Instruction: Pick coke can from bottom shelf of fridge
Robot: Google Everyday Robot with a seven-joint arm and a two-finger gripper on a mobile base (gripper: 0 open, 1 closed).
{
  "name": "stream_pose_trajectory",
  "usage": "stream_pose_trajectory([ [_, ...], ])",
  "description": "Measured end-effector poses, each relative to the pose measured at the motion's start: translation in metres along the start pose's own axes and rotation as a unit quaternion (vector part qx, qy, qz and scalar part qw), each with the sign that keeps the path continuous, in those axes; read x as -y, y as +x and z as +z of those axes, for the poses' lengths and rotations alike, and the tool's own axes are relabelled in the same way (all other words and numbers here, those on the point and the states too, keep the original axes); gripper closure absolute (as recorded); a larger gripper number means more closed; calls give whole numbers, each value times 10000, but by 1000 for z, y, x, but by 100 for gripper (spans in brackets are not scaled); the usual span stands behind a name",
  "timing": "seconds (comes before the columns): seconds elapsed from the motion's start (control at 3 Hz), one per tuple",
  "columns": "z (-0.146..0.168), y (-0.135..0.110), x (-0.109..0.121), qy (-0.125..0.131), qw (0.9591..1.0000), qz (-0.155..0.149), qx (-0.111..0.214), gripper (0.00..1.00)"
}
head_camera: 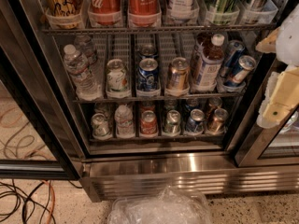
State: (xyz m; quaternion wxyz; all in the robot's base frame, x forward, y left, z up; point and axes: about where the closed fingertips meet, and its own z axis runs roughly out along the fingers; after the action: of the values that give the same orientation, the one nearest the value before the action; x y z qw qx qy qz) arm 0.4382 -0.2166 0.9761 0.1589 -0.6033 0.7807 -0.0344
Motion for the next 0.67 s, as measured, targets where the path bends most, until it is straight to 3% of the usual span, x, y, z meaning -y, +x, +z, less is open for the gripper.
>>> stream_pose_trajectory([
  [0.67,4,-6,0,57,9998,110,155,0],
])
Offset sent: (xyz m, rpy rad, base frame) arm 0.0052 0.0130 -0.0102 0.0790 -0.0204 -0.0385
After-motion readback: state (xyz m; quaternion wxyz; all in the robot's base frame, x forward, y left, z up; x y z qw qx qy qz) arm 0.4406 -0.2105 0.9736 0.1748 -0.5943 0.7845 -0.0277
